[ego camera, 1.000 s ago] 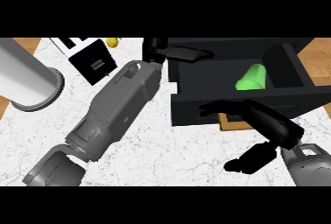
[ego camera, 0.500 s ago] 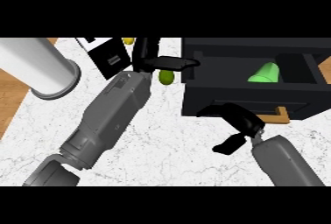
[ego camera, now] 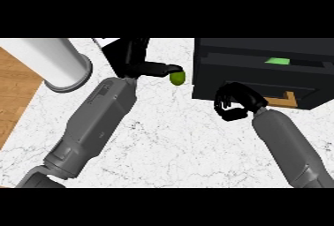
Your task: Pick up the cup, place it into the drawer and close the drawer
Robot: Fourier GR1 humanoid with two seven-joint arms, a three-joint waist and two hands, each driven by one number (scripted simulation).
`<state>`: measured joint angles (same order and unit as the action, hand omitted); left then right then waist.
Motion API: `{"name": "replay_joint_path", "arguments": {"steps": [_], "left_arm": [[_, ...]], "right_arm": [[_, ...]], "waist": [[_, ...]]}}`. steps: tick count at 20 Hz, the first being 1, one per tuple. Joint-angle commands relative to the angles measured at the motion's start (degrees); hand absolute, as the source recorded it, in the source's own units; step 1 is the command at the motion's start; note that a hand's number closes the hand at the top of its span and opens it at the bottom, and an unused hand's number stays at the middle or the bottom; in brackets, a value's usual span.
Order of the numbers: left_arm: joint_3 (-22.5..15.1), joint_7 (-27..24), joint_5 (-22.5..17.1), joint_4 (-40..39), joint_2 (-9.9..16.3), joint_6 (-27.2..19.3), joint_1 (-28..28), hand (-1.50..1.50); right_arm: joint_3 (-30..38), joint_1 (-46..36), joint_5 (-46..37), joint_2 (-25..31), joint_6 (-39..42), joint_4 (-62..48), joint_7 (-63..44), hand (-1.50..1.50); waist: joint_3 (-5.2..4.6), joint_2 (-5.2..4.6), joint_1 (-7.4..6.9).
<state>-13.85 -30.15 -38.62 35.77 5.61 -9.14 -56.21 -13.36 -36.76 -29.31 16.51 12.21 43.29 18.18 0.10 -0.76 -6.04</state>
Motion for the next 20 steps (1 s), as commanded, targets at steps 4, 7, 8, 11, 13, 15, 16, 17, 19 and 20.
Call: {"name": "replay_joint_path", "arguments": {"steps": [4, 7, 8, 11, 13, 15, 16, 17, 19, 20], "left_arm": [[0.3, 1.8, -0.9, 4.4, 4.0, 3.8, 4.2, -1.5], [-0.3, 2.5, -0.7, 5.8, 4.3, 4.0, 4.6, -1.5], [-1.3, 1.7, 0.0, 6.1, 4.0, 4.7, 6.6, -1.5], [-0.9, 2.1, -0.4, 6.7, 5.3, 6.0, 6.7, -1.5], [-0.8, 2.2, -0.5, 7.0, 5.8, 6.9, 6.7, -1.5], [-0.6, 2.7, -0.8, 7.8, 5.6, 6.4, 6.6, -1.5], [-1.1, 3.0, -0.6, 7.6, 5.6, 6.9, 7.0, -1.5], [-1.5, 2.5, -0.4, 7.5, 5.7, 7.6, 8.7, -1.5], [-1.2, 3.0, -0.9, 8.0, 5.8, 7.9, 8.6, -1.5], [-1.5, 2.8, -0.7, 8.2, 5.8, 8.7, 8.3, -1.5]], "right_arm": [[8.8, -10.7, 2.8, 3.8, -4.0, -12.8, 6.3, 1.5], [11.5, -15.0, 4.1, 4.5, -4.9, -15.6, 2.7, 1.5], [11.7, -14.8, 4.1, 4.3, -5.6, -15.7, 2.8, 1.5], [13.3, -16.4, 5.8, 7.9, -2.2, -15.4, 2.6, 1.5], [14.0, -17.2, 6.8, 7.3, -2.2, -14.7, 1.8, 1.5], [14.5, -17.7, 7.4, 8.9, -0.4, -14.3, 1.7, 1.5], [14.8, -17.7, 8.1, 9.9, 0.9, -13.7, 2.4, 1.5], [15.0, -17.0, 8.4, 10.0, 0.9, -13.5, 3.0, 1.5], [15.3, -17.4, 8.9, 9.6, 0.7, -12.9, 1.8, 1.5], [14.8, -17.5, 8.7, 10.3, 2.0, -12.5, 2.1, 1.5]], "waist": [[0.23, -1.15, -2.64], [0.23, -1.32, -3.46], [0.23, -1.42, -4.26], [0.19, -1.71, -4.57], [0.17, -2.12, -5.32], [0.15, -1.6, -5.01], [0.17, -1.87, -5.22], [0.16, -1.99, -5.47], [0.09, -1.79, -5.8], [0.08, -2.12, -5.8]]}}
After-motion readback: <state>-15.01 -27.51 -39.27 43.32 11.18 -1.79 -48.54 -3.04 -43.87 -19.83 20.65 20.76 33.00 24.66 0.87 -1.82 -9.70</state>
